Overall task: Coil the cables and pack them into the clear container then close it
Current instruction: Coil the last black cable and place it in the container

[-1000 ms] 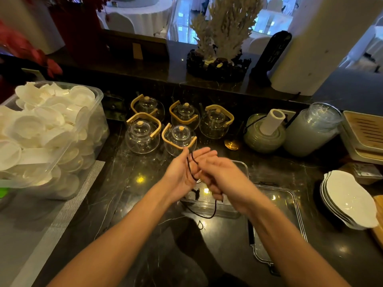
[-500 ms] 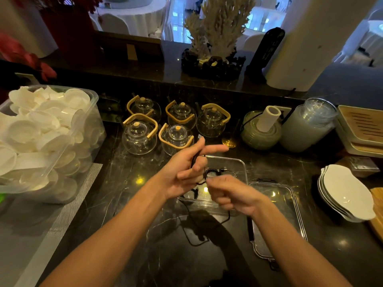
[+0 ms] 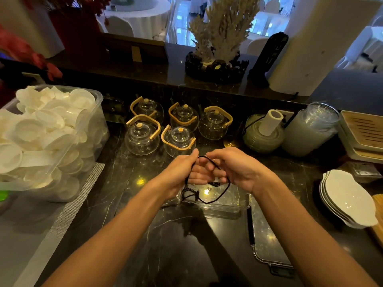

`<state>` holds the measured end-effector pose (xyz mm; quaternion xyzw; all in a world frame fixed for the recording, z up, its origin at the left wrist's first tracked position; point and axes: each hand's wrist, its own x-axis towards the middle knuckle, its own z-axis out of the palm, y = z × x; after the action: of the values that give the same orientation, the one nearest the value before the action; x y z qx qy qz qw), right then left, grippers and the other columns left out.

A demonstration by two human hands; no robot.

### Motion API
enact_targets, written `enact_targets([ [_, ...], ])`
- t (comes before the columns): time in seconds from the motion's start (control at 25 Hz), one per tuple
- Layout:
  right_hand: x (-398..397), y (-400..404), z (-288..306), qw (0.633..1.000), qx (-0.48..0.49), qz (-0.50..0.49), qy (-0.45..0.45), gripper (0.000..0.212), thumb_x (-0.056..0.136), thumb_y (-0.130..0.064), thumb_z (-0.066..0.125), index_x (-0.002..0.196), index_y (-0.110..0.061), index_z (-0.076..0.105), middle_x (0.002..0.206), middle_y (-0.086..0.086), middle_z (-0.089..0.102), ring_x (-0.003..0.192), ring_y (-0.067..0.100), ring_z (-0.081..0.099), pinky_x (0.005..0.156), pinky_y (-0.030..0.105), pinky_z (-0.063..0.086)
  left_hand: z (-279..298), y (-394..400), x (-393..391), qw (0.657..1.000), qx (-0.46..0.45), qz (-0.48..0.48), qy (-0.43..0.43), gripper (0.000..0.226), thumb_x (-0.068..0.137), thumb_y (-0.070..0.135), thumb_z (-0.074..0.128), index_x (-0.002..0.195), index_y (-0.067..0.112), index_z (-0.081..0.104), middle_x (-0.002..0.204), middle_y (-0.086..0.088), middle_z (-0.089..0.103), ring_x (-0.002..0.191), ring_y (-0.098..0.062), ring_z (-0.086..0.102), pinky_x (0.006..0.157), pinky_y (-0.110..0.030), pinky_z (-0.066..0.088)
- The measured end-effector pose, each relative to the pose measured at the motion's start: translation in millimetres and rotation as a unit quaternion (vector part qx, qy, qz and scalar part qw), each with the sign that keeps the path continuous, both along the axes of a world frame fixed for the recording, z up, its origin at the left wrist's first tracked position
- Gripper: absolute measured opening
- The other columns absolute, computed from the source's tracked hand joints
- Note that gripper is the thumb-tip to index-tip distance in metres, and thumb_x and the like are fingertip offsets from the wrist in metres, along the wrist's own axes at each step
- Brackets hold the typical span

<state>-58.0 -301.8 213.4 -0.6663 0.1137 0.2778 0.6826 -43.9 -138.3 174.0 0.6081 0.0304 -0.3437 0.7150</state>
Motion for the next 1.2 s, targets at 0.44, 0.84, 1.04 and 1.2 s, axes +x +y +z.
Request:
enact_targets([
  [0.44,-67.5,32.5,-42.3,0.997,0.028,-0.013,-0.065,0.048,0.101,-0.051,0.052,0.074,-0.012,0.061,0.06,0.005,0.052,0.052,0.016,0.049,0.054,0.031,0.05,36.6,-3.4,16.7,0.979,-0.2,0.05,0.0,0.052,0.108,0.041,0.034,0.151,0.012,0.039,0.116,-0.014,0.075,0.071,-0.01,0.073,0.057,-0.014,0.057],
  [0.84,-6.9,-15.1,-52.2,0.983,0.128,-0.1,0.089,0.035,0.091,-0.04,0.066,0.066,-0.022,0.05,0.054,-0.008,0.032,0.039,0.004,0.026,0.037,0.016,0.025,12.3,11.2,-1.0,0.983,-0.131,-0.111,0.063,0.044,0.103,0.034,0.045,0.112,0.0,0.072,0.078,-0.015,0.076,0.046,-0.008,0.064,0.042,-0.013,0.047],
  [1.04,5.4,-6.9,-10.0,0.99,-0.128,0.048,-0.038,0.036,0.107,-0.027,0.046,0.079,-0.012,0.065,0.058,-0.003,0.049,0.047,0.01,0.042,0.048,0.025,0.041,-5.0,4.2,-4.1,0.998,0.008,-0.066,0.022,0.05,0.109,0.035,0.038,0.106,-0.002,0.071,0.089,-0.021,0.077,0.07,-0.02,0.076,0.06,-0.025,0.06],
  [1.2,-19.8,24.6,-4.2,0.97,-0.185,0.068,-0.139,0.035,0.108,-0.021,0.041,0.093,-0.001,0.066,0.063,-0.001,0.056,0.053,0.012,0.054,0.061,0.034,0.056,-14.2,-3.6,7.2,0.997,-0.01,0.08,0.011,0.055,0.109,0.038,0.036,0.086,0.006,0.075,0.059,-0.006,0.062,0.058,-0.016,0.061,0.07,-0.03,0.049],
])
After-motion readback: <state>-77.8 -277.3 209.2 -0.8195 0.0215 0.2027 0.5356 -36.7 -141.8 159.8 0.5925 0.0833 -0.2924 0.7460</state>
